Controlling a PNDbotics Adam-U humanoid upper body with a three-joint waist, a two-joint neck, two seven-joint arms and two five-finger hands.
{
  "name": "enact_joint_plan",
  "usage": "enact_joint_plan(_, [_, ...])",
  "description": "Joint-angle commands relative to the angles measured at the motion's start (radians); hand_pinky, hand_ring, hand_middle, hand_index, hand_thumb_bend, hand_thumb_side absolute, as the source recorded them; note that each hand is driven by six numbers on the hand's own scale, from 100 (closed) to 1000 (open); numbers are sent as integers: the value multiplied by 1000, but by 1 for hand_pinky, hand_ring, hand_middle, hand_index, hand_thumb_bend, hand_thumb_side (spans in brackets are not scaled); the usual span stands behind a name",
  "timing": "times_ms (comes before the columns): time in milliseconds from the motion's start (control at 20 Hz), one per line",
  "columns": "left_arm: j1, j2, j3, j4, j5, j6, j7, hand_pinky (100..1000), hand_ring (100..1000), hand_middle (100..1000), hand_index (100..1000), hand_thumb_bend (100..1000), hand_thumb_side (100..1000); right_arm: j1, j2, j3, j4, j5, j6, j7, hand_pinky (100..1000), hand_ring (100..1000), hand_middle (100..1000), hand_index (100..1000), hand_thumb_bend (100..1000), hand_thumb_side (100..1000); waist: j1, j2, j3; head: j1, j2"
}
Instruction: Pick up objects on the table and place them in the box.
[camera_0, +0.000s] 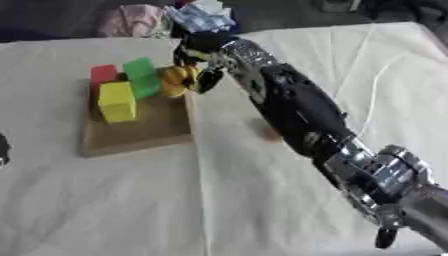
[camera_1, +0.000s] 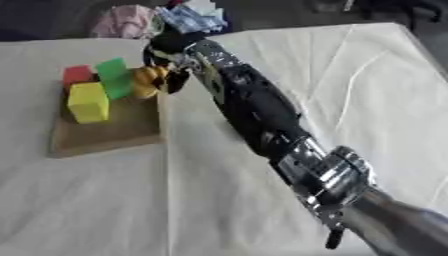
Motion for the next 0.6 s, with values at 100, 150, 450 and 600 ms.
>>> enact_joint_plan(100, [-12,1,-3,-16,2,-2,-6,708,702,697,782,335,507,-29,28,-6,5,25,0,-19,681,612,456,528,100,100,17,-17,5,-8,-1])
enact_joint_plan(150, [-12,0,-4,-16,2,-2,-7,708,702,697,782,335,507,-29,35,-7,8,29,2,-25,681,612,456,528,100,100,17,-17,7,-10,-1])
enact_joint_plan(450, [-14,-2,-7,-16,5,-2,-9,708,701,697,782,334,507,-27,68,-9,20,47,25,-75,676,611,480,563,100,281,18,-13,18,-15,0])
enact_joint_plan(600, [-16,-3,-8,-16,5,-2,-10,708,702,697,771,333,507,-24,78,-9,24,54,47,-109,682,628,538,653,116,426,17,-13,21,-17,-1])
